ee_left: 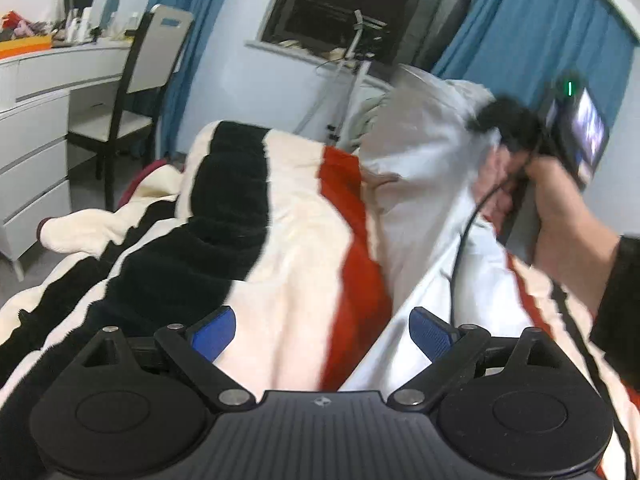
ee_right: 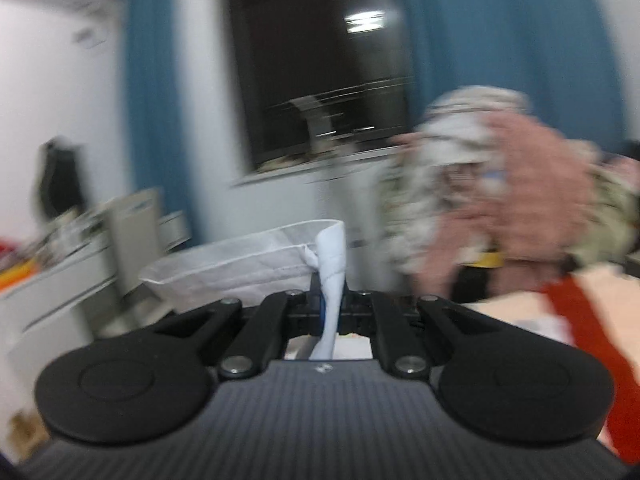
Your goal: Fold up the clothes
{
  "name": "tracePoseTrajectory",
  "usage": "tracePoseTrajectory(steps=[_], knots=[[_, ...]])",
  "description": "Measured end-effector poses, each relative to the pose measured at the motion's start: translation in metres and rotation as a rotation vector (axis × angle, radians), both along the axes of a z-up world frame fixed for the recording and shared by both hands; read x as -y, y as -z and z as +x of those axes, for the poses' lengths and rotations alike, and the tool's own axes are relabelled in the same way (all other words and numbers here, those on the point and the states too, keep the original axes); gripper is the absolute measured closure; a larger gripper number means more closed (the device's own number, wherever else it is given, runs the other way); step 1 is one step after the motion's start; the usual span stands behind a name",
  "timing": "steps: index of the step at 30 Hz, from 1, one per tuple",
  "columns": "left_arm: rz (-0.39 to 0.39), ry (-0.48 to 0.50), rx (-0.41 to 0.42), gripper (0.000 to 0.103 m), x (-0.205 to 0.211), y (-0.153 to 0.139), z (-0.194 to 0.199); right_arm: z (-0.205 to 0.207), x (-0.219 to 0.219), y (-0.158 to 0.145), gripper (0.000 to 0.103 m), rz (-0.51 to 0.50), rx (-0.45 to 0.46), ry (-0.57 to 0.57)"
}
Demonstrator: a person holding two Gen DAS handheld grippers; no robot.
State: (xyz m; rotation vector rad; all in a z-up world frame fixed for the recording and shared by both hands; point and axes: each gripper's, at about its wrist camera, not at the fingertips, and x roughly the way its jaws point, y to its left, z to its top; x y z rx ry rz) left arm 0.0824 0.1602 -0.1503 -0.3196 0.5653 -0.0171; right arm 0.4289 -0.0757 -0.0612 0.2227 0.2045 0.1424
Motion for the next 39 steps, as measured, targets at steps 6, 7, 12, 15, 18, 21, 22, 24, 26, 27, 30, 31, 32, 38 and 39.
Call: tracePoseTrajectory(steps=[6,7,12,15,18,21,22,24,26,27,30,31,32,38,39], knots=[[0.018,0.035,0.035,0.008,0.017,-0.005,-0.014,0.015,0.094,0.068,0.097,0.094,-0.159,0.246],[0.029,0.04,0.035,0.008,0.02,-0.004,-0.012,0.019,0.105,0.081,0.097,0.114,-0.186,0.261],[0.067,0.07,0.015,0.008,0.033,0.004,0.0,0.026,0.127,0.129,0.094,0.203,-0.274,0.249],[0.088,0.097,0.02,0.008,0.038,0.006,0.006,0.028,0.125,0.131,0.079,0.2,-0.286,0.223],[0.099,0.112,0.025,0.008,0.042,0.006,0.007,0.022,0.12,0.122,0.024,0.181,-0.278,0.192],[0.105,0.118,0.035,0.008,0.045,0.004,0.002,0.004,0.115,0.108,0.023,0.159,-0.26,0.16],[0.105,0.12,0.041,0.008,0.045,0.002,0.0,-0.003,0.115,0.102,0.023,0.149,-0.259,0.155],[0.104,0.122,0.053,0.008,0.046,-0.002,-0.006,-0.024,0.115,0.087,0.023,0.133,-0.249,0.147],[0.106,0.127,0.065,0.008,0.047,-0.006,-0.012,-0.047,0.117,0.074,0.023,0.118,-0.236,0.143],[0.107,0.13,0.07,0.008,0.047,-0.008,-0.015,-0.062,0.118,0.067,0.023,0.108,-0.228,0.143],[0.115,0.143,0.082,0.008,0.051,-0.014,-0.026,-0.113,0.124,0.046,0.023,0.091,-0.202,0.133],[0.115,0.147,0.083,0.008,0.052,-0.015,-0.03,-0.132,0.125,0.041,0.023,0.083,-0.195,0.121],[0.113,0.151,0.082,0.008,0.053,-0.016,-0.034,-0.151,0.125,0.038,0.023,0.074,-0.188,0.114],[0.115,0.188,0.07,0.008,0.069,-0.026,-0.06,-0.266,0.125,0.019,0.023,0.019,-0.145,0.071],[0.119,0.195,0.071,0.008,0.072,-0.027,-0.064,-0.284,0.125,0.018,0.023,0.011,-0.138,0.064]])
